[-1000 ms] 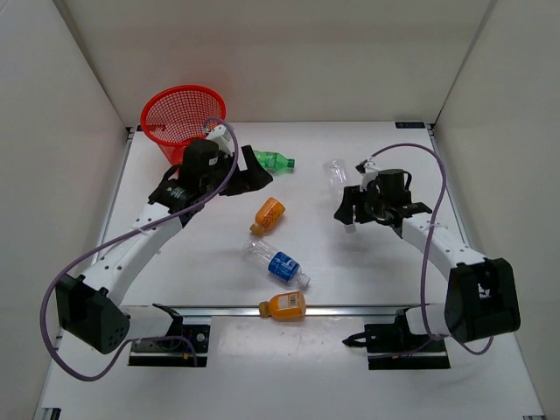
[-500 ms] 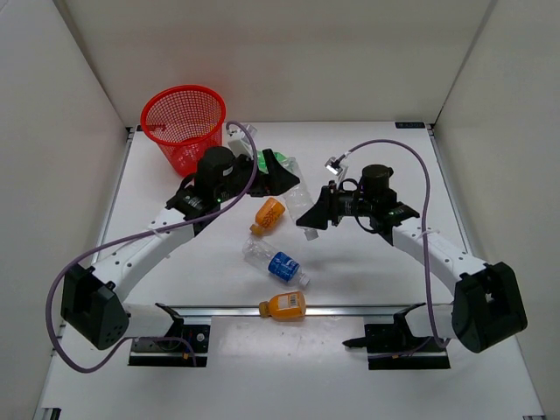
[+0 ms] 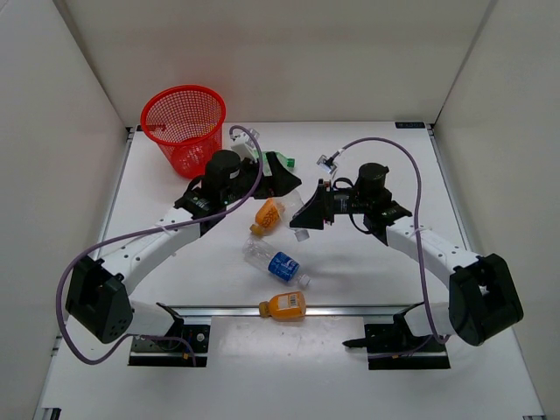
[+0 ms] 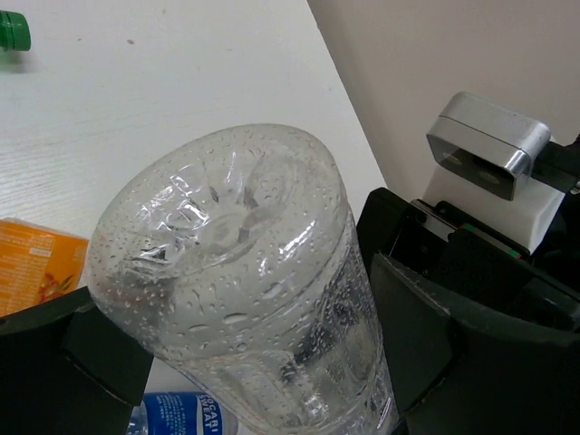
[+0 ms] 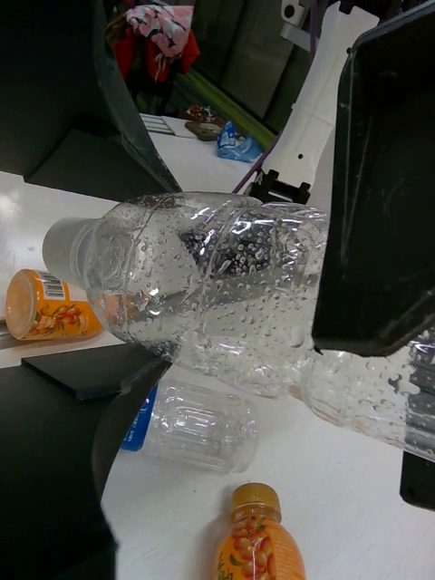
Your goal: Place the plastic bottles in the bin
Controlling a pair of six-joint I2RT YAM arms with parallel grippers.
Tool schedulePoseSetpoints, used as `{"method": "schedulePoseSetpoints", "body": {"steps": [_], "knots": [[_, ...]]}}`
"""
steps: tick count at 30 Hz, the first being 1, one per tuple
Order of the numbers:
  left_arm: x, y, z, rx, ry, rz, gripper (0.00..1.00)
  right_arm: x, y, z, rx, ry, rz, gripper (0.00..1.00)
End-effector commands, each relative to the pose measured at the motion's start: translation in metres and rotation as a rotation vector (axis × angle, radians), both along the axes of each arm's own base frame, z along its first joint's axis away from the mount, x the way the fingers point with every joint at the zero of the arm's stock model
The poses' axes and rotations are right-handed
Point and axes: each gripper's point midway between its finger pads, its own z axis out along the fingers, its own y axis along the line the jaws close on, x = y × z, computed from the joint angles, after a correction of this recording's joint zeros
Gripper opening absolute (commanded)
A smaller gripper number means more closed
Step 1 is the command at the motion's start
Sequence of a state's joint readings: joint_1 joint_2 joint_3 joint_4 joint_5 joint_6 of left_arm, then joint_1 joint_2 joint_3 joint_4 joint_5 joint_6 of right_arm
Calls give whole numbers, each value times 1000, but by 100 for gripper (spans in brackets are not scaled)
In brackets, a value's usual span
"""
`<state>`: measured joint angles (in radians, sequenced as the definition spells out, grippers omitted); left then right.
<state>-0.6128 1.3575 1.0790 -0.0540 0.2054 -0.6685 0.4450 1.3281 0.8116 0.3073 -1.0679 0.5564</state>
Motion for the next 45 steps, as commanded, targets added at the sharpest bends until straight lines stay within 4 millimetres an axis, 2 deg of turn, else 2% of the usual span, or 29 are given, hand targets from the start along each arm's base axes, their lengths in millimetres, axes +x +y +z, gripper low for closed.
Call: {"method": "schedulePoseSetpoints", "body": {"steps": [1, 3, 4, 5, 6, 8, 9, 11, 13, 15, 16, 17, 19, 22, 23, 24, 26, 27, 29, 32, 33, 34, 35, 36, 37, 39, 40, 42, 45], "knots": [[-2, 2, 1, -17, -11, -2, 99, -6, 6, 29, 83, -125, 70, 14], [-4, -4, 4, -37, -28, -29, 91, -7, 13, 21, 71, -91, 89, 17], [-4, -7, 2, -50, -17, -40, 81, -5, 13, 18, 65, -78, 86, 19], [-6, -9, 6, -53, -25, -49, 68, -4, 15, 13, 56, -70, 85, 28], [-3, -8, 4, -45, -18, -41, 63, 0, 16, 10, 45, -54, 70, 38], [-2, -5, 8, -34, -31, -27, 48, 5, 15, 14, 41, -71, 56, 44], [6, 0, 10, -30, -41, 2, 47, 11, 12, 8, 25, -56, 34, 49], [12, 13, 8, 8, -39, 41, 45, 18, 6, 15, 26, -66, -1, 60], [30, 29, 20, 32, -73, 102, 46, 28, -3, 19, 24, -81, -39, 79], [53, 54, 24, 93, -92, 208, 45, 39, -12, 21, 2, -93, -103, 92], [66, 70, 40, 104, -125, 267, 46, 49, -22, 21, -25, -103, -163, 97], [79, 85, 41, 142, -147, 337, 45, 51, -27, 14, -59, -67, -191, 98], [110, 129, 75, 196, -236, 524, 44, 66, -44, 1, -140, -82, -292, 99], [154, 201, 99, 250, -314, 898, 43, 78, -66, -17, -274, -67, -388, 99], [160, 212, 110, 244, -336, 954, 43, 79, -72, -24, -307, -46, -406, 99], [169, 223, 107, 269, -340, 1026, 44, 87, -77, -24, -342, -66, -441, 100], [181, 254, 137, 256, -421, 1221, 42, 94, -88, -44, -429, -28, -470, 99], [190, 257, 130, 275, -424, 1254, 43, 95, -91, -43, -445, -21, -483, 99], [200, 279, 141, 242, -464, 1395, 43, 99, -95, -56, -490, -10, -485, 100], [195, 305, 143, 159, -519, 1566, 44, 100, -97, -66, -499, 29, -457, 99], [196, 307, 140, 151, -529, 1589, 43, 101, -98, -66, -496, 28, -459, 99], [194, 313, 139, 146, -534, 1652, 42, 101, -101, -76, -511, 58, -462, 100], [195, 319, 134, 165, -536, 1706, 42, 103, -100, -72, -512, 48, -464, 99], [196, 322, 140, 162, -551, 1724, 42, 103, -101, -77, -518, 62, -460, 100], [199, 321, 130, 200, -536, 1751, 43, 106, -100, -76, -525, 57, -464, 99], [205, 329, 128, 237, -523, 1777, 47, 109, -100, -81, -543, 68, -473, 99], [211, 329, 124, 255, -519, 1765, 56, 108, -98, -81, -537, 70, -473, 99], [216, 334, 121, 284, -500, 1758, 98, 110, -96, -84, -546, 79, -472, 99], [223, 332, 122, 333, -484, 1663, 99, 116, -86, -88, -582, 79, -476, 99]]}}
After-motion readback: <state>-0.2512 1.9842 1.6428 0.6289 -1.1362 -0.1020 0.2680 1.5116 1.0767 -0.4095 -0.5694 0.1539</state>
